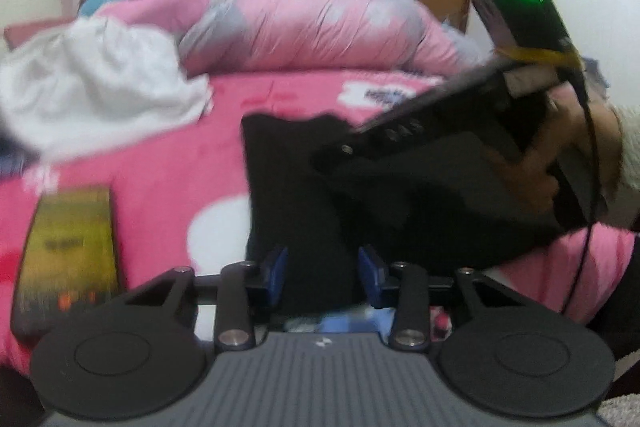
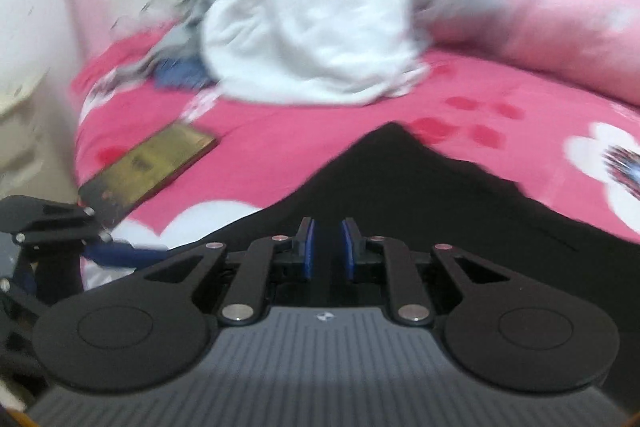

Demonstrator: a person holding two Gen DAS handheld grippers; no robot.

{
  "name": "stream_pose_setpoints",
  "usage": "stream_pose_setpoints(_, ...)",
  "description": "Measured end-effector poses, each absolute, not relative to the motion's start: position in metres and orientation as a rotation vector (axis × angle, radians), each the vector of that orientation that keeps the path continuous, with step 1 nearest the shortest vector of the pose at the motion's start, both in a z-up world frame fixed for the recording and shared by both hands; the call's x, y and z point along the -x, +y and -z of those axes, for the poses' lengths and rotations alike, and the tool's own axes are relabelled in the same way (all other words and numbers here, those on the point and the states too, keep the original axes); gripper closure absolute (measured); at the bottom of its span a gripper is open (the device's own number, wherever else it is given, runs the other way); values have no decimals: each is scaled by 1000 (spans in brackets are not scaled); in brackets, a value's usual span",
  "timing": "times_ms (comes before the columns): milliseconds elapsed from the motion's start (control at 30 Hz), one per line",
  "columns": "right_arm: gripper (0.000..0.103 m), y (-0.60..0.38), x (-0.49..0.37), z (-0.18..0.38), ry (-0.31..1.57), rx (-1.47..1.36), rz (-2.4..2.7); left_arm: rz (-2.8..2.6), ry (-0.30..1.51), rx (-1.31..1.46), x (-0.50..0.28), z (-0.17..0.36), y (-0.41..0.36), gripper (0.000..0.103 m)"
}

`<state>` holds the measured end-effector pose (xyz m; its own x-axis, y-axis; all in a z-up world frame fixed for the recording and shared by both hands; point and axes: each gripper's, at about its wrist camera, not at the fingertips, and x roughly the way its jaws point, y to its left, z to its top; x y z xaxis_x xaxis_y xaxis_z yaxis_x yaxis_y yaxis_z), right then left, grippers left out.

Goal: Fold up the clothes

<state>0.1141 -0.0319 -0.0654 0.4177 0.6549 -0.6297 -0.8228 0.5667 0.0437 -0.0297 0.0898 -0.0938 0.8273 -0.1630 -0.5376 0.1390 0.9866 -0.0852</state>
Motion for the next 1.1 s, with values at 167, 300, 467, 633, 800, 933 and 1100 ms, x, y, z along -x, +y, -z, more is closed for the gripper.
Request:
stream_pose_setpoints(167, 91, -4, -151, 82, 695, 327, -906, 169, 575, 39, 34, 97, 95, 65)
stream_pose_setpoints(300, 91, 2, -183, 83, 676, 292, -816, 187, 573, 33, 34, 96, 99, 65)
stream_pose_setpoints(467, 89, -11, -197, 59, 651, 247, -790, 211, 562, 46, 36, 98, 103, 65)
stream_pose_setpoints(633, 89, 10, -201, 71, 730, 301, -907, 235, 553, 56, 37, 100, 108, 65)
stream_pose_setpoints(800, 93, 38, -250, 88, 736, 233, -817, 252, 554, 65, 40, 99, 110, 64)
stream_pose_setpoints(933, 91, 24, -274, 75, 695, 135, -696, 269, 548, 71, 40, 99, 111, 58)
stream_pose_setpoints(1100, 90, -23, -244, 50, 683, 54, -790, 296, 538, 86, 39, 101, 111, 47)
